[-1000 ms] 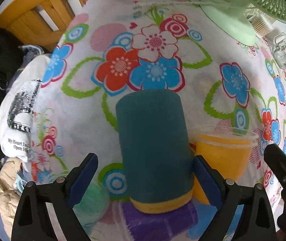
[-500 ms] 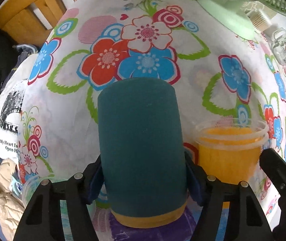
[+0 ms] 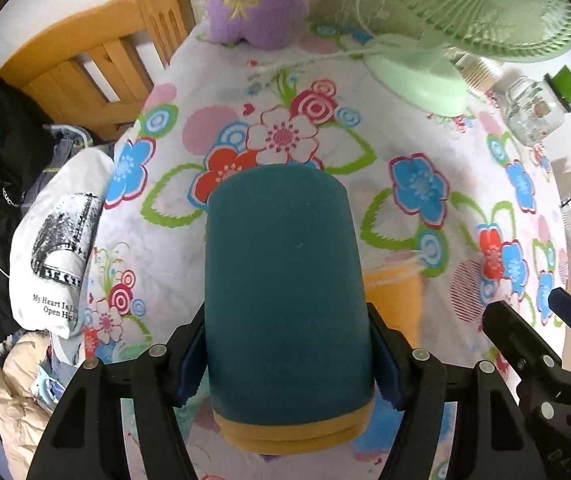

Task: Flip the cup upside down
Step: 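Lift the teal cup with the left tool and carry it toward the right tool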

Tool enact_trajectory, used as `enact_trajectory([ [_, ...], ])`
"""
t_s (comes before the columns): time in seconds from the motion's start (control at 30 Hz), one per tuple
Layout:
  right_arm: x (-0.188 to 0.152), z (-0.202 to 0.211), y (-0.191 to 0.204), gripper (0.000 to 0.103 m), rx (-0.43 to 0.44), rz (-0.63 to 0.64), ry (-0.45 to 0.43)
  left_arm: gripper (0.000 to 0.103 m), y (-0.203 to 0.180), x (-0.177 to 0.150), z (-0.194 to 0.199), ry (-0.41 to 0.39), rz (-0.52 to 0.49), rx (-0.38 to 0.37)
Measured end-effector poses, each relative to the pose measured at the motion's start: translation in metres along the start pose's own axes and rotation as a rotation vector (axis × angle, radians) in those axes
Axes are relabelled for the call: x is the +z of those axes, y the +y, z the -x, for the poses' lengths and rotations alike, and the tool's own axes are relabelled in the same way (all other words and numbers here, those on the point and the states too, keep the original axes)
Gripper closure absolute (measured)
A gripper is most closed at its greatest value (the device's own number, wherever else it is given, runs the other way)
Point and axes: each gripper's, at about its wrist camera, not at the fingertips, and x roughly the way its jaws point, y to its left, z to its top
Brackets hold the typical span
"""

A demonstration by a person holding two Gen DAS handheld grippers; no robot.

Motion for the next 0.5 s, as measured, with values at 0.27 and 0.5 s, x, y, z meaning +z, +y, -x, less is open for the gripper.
enact_trajectory([
  [0.27,-0.010,0.039,-0.024,0.003,0.011,-0.029,-0.059,0.032,-0.026,-0.014,0.038,-0.060,-0.043,-0.013],
  [0.5,-0.031,0.063,-0.069,0.003,-0.018,-0.077,-0.078,0.033,-0.072,-0.033,0.046,-0.070,-0.094,-0.061],
])
